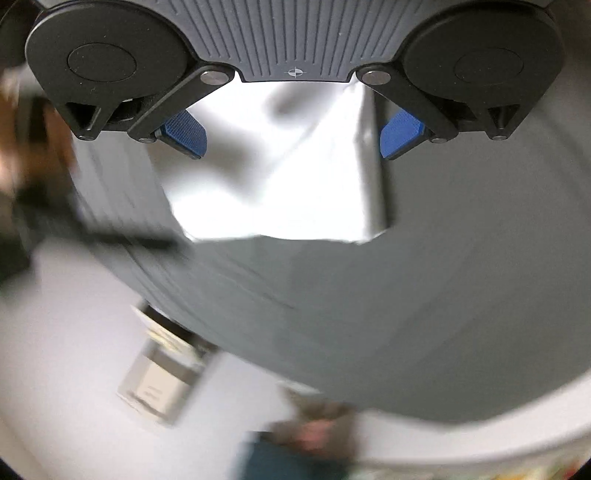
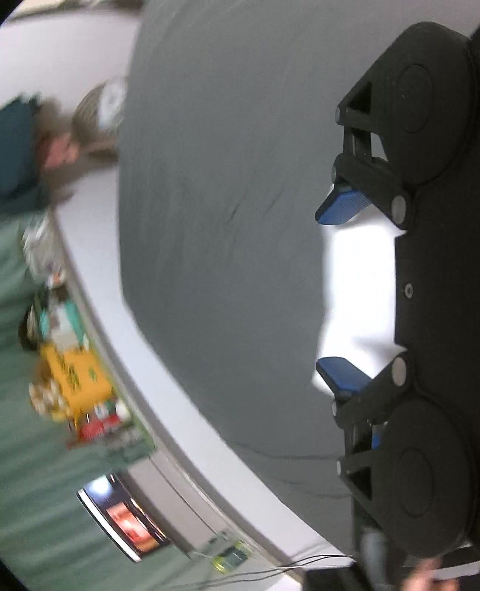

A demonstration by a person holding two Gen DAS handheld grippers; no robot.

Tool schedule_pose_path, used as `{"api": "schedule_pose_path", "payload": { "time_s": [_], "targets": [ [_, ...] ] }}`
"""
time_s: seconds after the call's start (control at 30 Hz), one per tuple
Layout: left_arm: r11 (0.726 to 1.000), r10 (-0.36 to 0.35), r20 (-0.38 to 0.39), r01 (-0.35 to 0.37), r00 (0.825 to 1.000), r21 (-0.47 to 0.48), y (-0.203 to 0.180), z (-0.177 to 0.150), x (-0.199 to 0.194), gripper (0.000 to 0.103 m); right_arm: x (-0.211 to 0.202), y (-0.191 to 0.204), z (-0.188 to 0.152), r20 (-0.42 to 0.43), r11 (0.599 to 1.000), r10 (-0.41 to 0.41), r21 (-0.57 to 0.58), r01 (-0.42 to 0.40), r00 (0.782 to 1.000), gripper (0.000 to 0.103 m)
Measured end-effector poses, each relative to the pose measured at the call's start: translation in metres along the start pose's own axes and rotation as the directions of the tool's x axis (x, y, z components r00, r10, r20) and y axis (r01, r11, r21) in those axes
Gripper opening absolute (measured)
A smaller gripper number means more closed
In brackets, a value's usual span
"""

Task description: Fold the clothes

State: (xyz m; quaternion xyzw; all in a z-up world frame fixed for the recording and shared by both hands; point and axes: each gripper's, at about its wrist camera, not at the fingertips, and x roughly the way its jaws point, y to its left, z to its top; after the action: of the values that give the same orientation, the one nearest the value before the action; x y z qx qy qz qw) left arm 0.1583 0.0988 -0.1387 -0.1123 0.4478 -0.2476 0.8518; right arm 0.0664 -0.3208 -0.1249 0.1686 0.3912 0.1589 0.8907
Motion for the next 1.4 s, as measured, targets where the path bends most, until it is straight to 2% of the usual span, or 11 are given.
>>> {"api": "schedule_pose_path", "payload": {
  "time_s": [0.03,0.27,0.4,0.47,0.6,0.67,0.8,0.87,0.97,1.13,1.4],
  "targets": [
    [0.998,0.006,-0.014,-0.007,1.0,-0.069,0.007,0.001,-0.001,0.103,-0.005,-0.01,-0.008,-0.01,1.0,0.005,0.028,-0.004,1.0,0.079],
    [0.986,-0.031,-0.147,0.006,0.989,-0.166,0.032,-0.025,0.003,0.103,-0.041,-0.075,-0.058,-0.07,0.975,0.051,0.22,-0.034,0.996,0.08],
    [0.975,-0.073,-0.187,0.03,0.98,-0.22,0.039,-0.034,0.012,0.102,-0.024,-0.075,-0.061,-0.02,0.947,0.152,0.289,-0.14,0.988,0.082],
    [0.976,-0.078,-0.196,0.035,0.977,-0.213,0.035,-0.039,0.016,0.078,-0.017,-0.076,-0.062,0.003,0.929,0.199,0.318,-0.19,0.98,0.083],
    [0.986,-0.045,-0.214,0.009,0.976,-0.165,0.033,-0.032,0.033,0.065,0.0,-0.081,-0.051,-0.005,0.915,0.244,0.332,-0.229,0.97,0.083],
    [0.987,-0.049,-0.21,0.015,0.977,-0.161,0.032,-0.031,0.033,0.046,0.012,-0.08,-0.042,-0.006,0.911,0.258,0.334,-0.241,0.966,0.086],
    [0.984,-0.081,-0.203,0.047,0.976,-0.171,0.037,-0.031,0.029,0.03,0.025,-0.08,-0.036,-0.01,0.907,0.272,0.336,-0.253,0.962,0.085],
    [0.985,-0.081,-0.197,0.048,0.977,-0.167,0.043,-0.033,0.025,0.026,0.023,-0.077,-0.039,-0.019,0.93,0.233,0.295,-0.218,0.972,0.057],
    [0.991,-0.069,-0.178,0.046,0.982,-0.127,0.042,-0.035,0.02,0.023,0.016,-0.081,-0.047,0.01,0.922,0.234,0.315,-0.225,0.972,0.04],
    [0.997,-0.023,-0.115,0.03,0.993,0.065,0.017,-0.029,-0.002,0.022,-0.005,-0.078,-0.047,0.085,0.907,0.233,0.341,-0.248,0.969,0.032],
    [0.974,-0.126,0.006,0.122,0.992,0.193,-0.046,-0.004,0.014,0.022,-0.08,-0.108,-0.019,0.197,0.937,0.071,0.323,-0.133,0.978,0.032]
  ]
}}
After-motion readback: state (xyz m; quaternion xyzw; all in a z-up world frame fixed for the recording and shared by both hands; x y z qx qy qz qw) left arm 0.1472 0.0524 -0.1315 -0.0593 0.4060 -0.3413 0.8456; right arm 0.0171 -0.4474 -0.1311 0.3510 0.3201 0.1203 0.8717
